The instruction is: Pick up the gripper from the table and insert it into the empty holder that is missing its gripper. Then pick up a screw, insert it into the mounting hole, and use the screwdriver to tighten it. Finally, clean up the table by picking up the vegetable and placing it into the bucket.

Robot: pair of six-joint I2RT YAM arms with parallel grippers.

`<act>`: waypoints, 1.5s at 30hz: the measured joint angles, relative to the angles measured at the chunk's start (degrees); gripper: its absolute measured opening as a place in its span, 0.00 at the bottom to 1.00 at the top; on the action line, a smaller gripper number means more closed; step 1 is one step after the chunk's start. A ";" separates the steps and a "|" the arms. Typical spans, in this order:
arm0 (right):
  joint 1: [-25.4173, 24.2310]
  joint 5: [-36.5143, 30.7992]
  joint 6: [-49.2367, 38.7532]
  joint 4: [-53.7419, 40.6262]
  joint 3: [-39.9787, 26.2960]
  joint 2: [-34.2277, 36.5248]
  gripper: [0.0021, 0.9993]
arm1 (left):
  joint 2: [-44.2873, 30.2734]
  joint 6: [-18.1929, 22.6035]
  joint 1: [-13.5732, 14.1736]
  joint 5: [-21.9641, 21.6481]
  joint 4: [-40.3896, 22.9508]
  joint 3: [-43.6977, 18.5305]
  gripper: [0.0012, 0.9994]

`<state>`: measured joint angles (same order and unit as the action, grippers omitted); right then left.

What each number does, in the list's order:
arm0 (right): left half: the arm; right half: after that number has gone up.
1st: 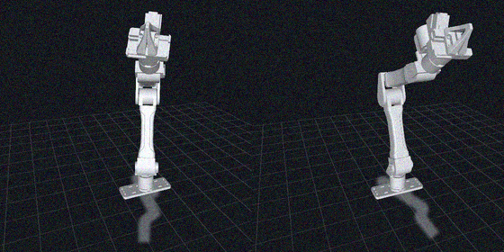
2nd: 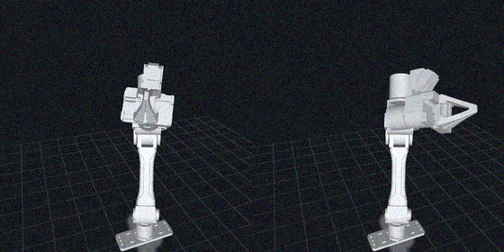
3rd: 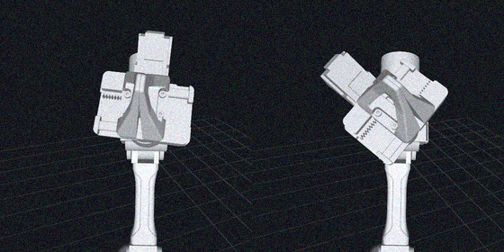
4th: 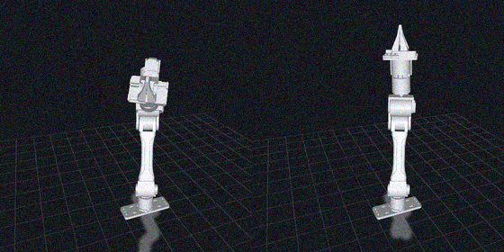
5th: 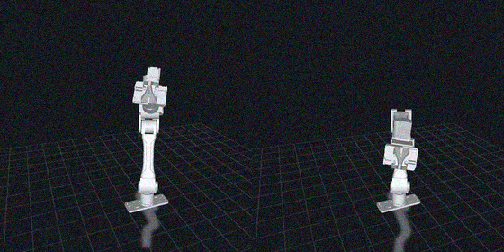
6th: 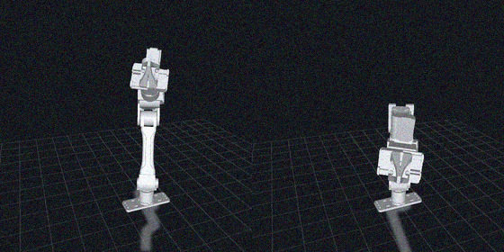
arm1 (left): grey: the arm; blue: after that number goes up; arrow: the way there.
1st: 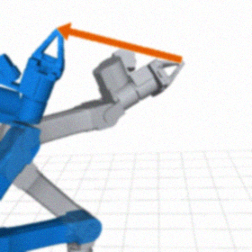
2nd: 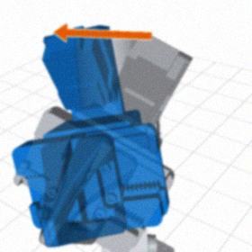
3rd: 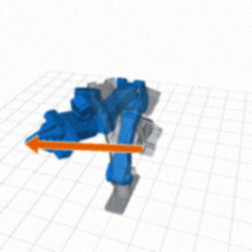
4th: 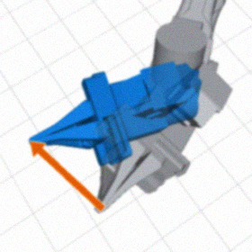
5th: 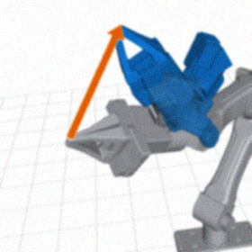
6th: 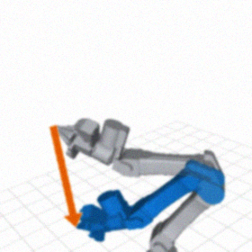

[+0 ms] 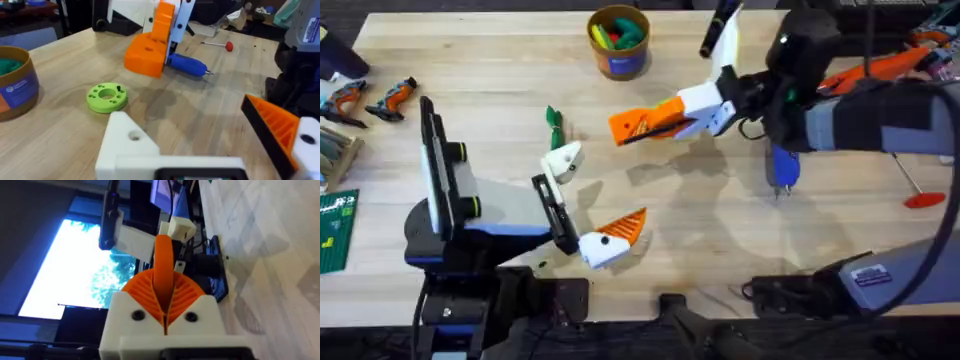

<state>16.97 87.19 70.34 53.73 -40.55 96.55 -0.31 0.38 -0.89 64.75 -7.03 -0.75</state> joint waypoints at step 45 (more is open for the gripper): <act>10.78 -3.88 4.49 5.03 0.01 6.65 0.01 | -0.01 0.00 -0.01 0.00 0.00 0.00 0.99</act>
<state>27.75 83.31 74.83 58.76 -40.53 103.20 -0.32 0.38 -0.91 64.75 -7.03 -0.75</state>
